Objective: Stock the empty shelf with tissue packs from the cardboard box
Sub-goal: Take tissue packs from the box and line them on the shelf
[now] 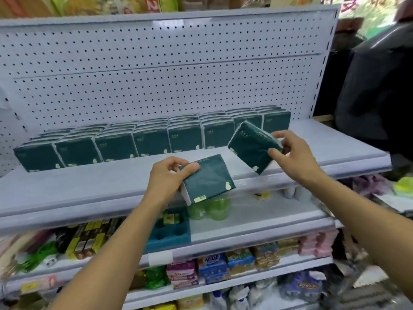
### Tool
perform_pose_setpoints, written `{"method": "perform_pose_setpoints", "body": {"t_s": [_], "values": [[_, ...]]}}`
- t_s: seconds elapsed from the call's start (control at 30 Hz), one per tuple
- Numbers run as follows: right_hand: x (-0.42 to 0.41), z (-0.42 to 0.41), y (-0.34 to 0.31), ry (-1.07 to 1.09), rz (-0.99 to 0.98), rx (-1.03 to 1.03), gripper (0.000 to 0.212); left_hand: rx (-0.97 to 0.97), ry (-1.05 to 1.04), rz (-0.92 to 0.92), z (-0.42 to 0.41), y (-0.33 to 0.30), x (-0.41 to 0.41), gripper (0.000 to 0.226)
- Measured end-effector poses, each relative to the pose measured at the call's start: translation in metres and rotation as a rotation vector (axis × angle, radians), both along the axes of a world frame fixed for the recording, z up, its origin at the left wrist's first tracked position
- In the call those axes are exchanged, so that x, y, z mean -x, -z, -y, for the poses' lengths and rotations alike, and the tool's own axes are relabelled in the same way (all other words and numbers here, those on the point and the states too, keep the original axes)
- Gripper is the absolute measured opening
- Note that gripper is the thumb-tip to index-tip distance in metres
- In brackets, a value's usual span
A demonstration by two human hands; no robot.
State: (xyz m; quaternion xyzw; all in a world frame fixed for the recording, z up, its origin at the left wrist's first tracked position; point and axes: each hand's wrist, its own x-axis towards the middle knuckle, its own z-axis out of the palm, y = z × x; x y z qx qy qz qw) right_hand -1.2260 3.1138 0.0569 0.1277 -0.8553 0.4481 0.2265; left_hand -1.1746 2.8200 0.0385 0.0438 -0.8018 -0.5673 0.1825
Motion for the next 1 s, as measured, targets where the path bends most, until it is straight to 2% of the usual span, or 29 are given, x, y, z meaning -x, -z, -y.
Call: {"method": "perform_pose_setpoints", "body": {"t_s": [0.1, 0.17, 0.23, 0.43, 0.6, 1.0], "values": [[0.036, -0.014, -0.004, 0.106, -0.014, -0.210, 0.037, -0.018, 0.054, -0.003, -0.006, -0.013, 0.038, 0.026], [0.059, -0.017, -0.004, 0.183, 0.020, -0.400, 0.036, -0.053, 0.085, 0.008, -0.012, -0.015, 0.063, 0.028], [0.077, -0.016, 0.000, 0.218, 0.050, -0.490, 0.035, -0.087, 0.118, 0.040, -0.022, -0.013, 0.086, 0.029], [0.099, -0.015, 0.015, 0.229, -0.035, -0.529, 0.046, -0.073, 0.195, 0.076, -0.044, -0.007, 0.133, 0.028], [0.136, -0.030, 0.018, 0.249, -0.086, -0.521, 0.046, -0.109, 0.196, 0.069, -0.053, -0.002, 0.154, 0.030], [0.219, -0.021, 0.014, 0.067, -0.147, -0.573, 0.043, -0.131, 0.119, 0.097, -0.062, 0.003, 0.171, 0.027]]}}
